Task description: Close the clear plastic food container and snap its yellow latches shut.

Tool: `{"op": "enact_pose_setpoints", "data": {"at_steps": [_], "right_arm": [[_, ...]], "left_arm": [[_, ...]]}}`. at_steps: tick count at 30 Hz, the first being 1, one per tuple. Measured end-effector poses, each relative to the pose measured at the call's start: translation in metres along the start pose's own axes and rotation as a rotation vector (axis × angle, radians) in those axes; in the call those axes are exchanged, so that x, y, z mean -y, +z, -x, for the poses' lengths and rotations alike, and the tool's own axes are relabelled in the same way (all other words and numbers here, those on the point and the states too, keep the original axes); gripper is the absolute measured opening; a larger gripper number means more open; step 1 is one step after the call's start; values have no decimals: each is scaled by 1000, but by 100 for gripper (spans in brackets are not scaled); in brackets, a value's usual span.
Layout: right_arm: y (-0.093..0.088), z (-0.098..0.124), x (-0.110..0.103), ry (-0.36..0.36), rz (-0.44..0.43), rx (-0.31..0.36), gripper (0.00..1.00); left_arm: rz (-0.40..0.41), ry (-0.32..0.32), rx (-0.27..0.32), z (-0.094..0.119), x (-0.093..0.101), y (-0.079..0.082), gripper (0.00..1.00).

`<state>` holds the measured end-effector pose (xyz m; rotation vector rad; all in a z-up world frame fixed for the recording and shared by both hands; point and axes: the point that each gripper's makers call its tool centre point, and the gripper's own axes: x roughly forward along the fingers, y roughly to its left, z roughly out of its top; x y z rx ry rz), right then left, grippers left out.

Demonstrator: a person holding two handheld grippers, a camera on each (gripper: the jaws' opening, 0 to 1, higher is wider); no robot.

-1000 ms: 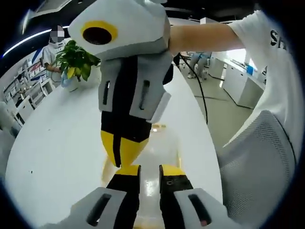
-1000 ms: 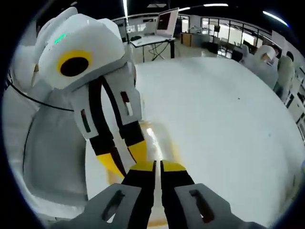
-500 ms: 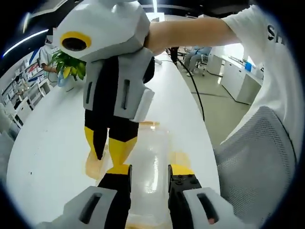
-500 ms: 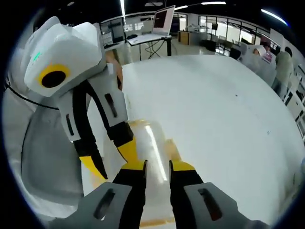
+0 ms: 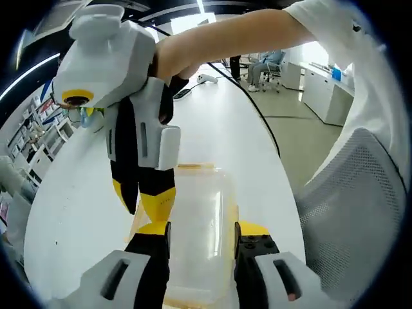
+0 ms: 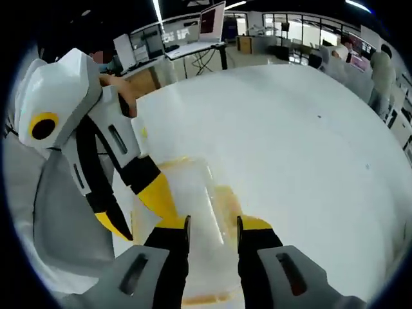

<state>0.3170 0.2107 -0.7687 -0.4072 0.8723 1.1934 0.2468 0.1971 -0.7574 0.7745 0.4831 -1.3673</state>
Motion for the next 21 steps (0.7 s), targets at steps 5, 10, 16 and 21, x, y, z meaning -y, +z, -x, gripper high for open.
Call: {"op": "enact_pose_setpoints", "data": {"at_steps": [5,10,16,21], "right_arm": [[-1,-3,-1,40,-12,-15,24],[3,-4,2,80,-45,-11,23],[2,-5,0,114,-38,-36,25],[-2,-8,-2,137,-49,-54,27]], "left_arm": [[-106,18,-67,-1,4,-10,39],[-157,42,-101,-5,6,-18,40],[-133,42,-70,-5,4,-8,37],[-144,34,-79,-10,8,-10,35]]}}
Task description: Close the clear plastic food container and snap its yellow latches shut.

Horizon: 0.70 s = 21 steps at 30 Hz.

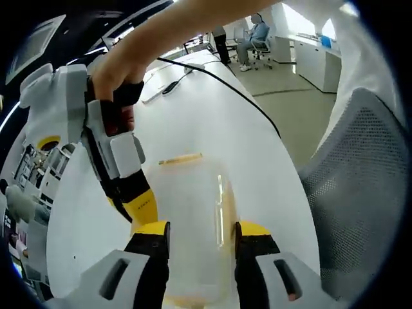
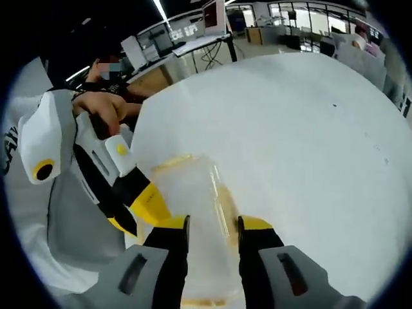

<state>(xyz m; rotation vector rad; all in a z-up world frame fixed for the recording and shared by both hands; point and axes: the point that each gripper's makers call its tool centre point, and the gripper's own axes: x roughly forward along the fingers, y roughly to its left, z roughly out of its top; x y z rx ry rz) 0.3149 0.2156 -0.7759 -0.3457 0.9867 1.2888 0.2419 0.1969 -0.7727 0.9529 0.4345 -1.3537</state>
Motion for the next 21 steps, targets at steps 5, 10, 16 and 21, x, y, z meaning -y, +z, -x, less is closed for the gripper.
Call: {"op": "enact_pose_setpoints", "data": {"at_steps": [5,10,16,21], "right_arm": [[0,0,0,9,-7,-3,27],[0,-1,-1,21,-7,-22,27],[1,-1,-2,17,-14,-43,27],[1,-1,-2,12,-14,-54,27]], "left_arm": [[-24,10,-14,-2,0,-1,35],[-26,10,-17,-2,0,-1,35],[-26,24,-26,-2,-1,-2,34],[-21,30,-31,-1,-1,-3,33]]}}
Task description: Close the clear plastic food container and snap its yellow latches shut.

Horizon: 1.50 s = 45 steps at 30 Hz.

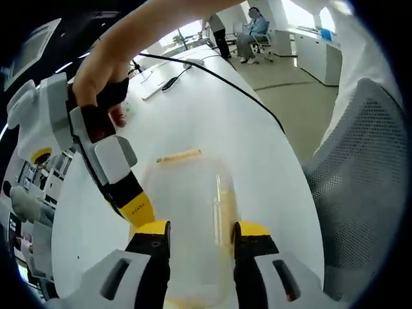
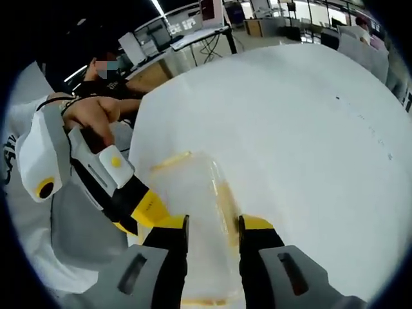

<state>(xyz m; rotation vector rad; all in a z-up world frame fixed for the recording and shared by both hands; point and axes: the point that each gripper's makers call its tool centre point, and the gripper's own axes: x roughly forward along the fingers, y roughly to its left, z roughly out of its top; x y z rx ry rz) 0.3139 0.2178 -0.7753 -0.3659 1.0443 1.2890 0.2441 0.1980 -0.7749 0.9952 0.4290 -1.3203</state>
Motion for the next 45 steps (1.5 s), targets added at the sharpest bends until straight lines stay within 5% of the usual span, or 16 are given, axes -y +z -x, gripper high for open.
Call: {"op": "enact_pose_setpoints", "data": {"at_steps": [10,20,31,45], "right_arm": [[0,0,1,3,-11,-1,27],[-1,-1,3,44,-42,-3,27],[-1,-3,2,81,-3,-127,25],[-4,-3,1,86,23,-170,21]], "left_arm": [[-62,37,-11,-1,-1,1,28],[-43,43,-8,-1,0,0,29],[-44,47,-7,-1,-1,-1,29],[-47,55,-9,-3,0,-1,29]]}}
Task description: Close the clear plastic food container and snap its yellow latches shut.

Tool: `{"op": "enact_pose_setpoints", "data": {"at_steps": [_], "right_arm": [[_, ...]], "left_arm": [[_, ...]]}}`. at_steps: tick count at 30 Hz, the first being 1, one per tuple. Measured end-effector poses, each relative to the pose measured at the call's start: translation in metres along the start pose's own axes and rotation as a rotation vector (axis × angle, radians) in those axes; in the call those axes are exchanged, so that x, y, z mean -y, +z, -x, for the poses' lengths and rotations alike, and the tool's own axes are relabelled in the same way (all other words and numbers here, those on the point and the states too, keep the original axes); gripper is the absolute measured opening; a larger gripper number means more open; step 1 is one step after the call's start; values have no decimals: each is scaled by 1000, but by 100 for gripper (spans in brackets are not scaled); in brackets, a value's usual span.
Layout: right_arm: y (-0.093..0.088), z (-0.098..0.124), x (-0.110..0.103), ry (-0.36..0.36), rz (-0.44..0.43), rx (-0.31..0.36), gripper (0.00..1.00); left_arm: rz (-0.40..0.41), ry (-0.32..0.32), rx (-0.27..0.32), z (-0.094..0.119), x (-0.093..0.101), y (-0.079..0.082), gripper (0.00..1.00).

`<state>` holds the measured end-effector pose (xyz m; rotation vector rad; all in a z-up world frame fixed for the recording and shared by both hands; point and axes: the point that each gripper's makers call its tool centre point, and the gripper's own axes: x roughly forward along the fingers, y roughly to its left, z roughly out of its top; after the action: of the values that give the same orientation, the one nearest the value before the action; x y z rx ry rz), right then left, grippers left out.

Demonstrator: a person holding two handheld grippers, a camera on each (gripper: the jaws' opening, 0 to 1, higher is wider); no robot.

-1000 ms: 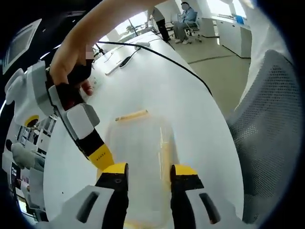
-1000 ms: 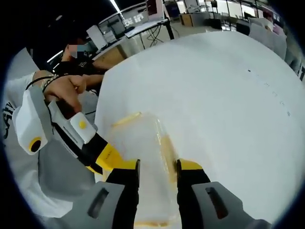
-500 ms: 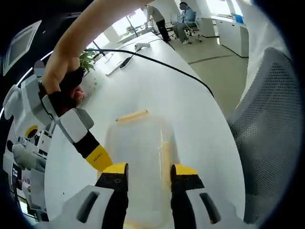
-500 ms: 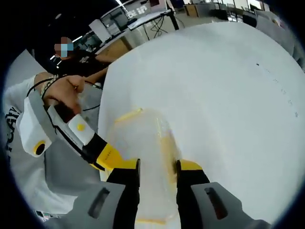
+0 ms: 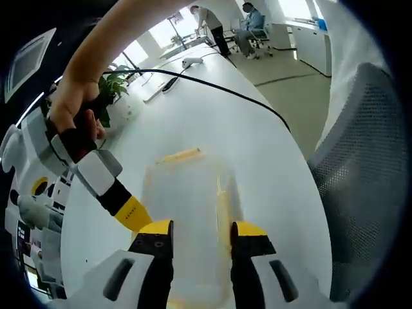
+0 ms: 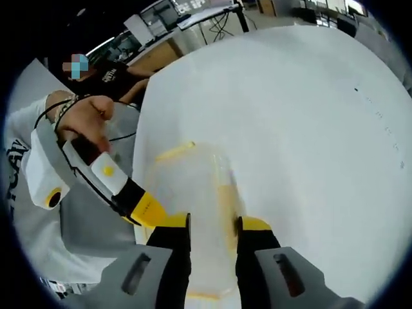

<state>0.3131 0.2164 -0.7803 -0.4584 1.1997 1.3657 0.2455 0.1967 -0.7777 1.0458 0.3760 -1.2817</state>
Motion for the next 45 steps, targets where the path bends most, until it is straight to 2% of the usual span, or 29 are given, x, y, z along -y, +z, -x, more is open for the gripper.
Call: {"op": "enact_pose_setpoints", "data": {"at_steps": [7,8,10,11,13,14,16,19,22,26,29,30,33,34,37,41,44,45], "right_arm": [[-1,0,0,-10,20,-2,20],[3,1,0,-29,89,21,19],[4,3,-2,-83,142,18,17],[4,4,-1,-101,141,8,15],[10,9,5,-151,133,-1,5],[11,15,15,-191,158,-32,1],[5,6,2,-222,271,-47,2],[5,6,-1,-203,180,-40,4],[6,8,3,-168,161,-26,5],[8,10,8,-139,197,-46,7],[5,10,11,-107,188,-53,14],[1,11,10,-89,172,-43,18],[1,12,15,-82,160,-22,18],[-5,12,6,-98,163,-10,18],[-10,11,-5,-99,155,-8,18],[-7,10,-5,-77,110,-11,19],[-3,5,2,-32,23,-15,25],[-2,7,4,-35,35,-14,24]], "left_arm": [[0,1,0,-1,0,0,29],[-2,2,1,-1,0,0,29],[0,3,2,-1,0,0,29],[1,3,3,-1,0,0,29],[0,4,1,-1,0,0,29],[-6,7,1,-1,0,1,29],[-9,11,-2,-2,-1,1,29],[-10,11,-3,-3,0,0,29],[-6,15,-3,-3,0,0,29],[-21,17,-5,-4,-2,0,29],[-28,21,-10,-5,-4,0,29],[-28,22,-10,-5,-5,0,29],[-25,23,-8,-5,-5,0,29],[-23,23,-8,-5,-5,0,29],[-23,21,-6,-5,-5,0,29],[-19,24,-5,-4,-4,1,29],[-17,24,-6,-4,-4,1,29],[-19,24,-7,-4,-4,1,29]]}}
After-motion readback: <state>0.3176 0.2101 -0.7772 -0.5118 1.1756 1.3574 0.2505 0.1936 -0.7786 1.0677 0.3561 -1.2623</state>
